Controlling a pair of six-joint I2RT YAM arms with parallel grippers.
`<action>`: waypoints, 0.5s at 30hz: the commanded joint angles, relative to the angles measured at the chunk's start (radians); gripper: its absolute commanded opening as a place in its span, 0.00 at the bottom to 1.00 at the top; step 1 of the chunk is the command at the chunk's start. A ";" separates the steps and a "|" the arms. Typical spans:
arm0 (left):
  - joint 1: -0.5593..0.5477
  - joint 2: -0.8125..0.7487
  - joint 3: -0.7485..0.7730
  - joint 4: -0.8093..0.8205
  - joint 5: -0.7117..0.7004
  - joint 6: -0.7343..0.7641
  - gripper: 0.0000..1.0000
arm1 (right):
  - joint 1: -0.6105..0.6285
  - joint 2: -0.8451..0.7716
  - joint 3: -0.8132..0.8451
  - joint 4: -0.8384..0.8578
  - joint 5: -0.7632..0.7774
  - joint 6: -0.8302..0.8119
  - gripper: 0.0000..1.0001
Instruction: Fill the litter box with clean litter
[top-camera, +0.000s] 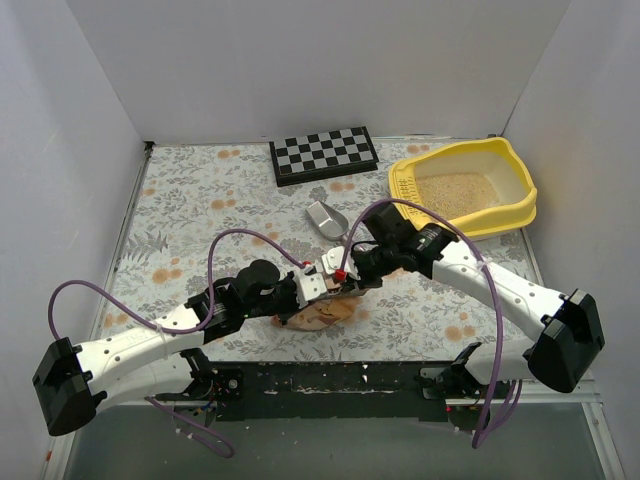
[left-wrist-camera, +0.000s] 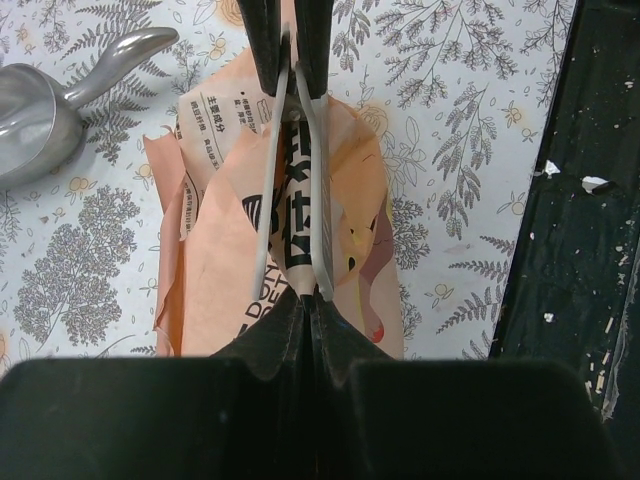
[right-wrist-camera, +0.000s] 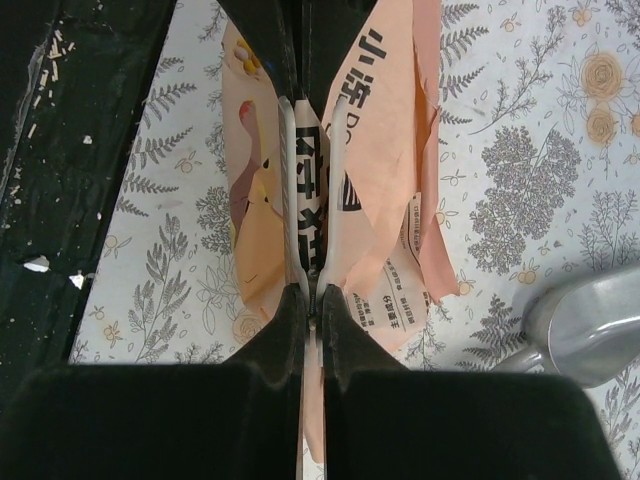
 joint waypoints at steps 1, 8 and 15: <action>-0.005 -0.026 0.004 0.006 0.013 -0.004 0.00 | -0.006 0.029 -0.012 -0.104 0.198 0.038 0.01; -0.005 -0.018 0.003 0.010 0.001 -0.005 0.00 | 0.008 0.060 -0.006 -0.104 0.200 0.069 0.01; -0.005 -0.019 0.001 0.016 0.002 -0.005 0.00 | 0.008 0.069 0.020 -0.084 0.203 0.109 0.25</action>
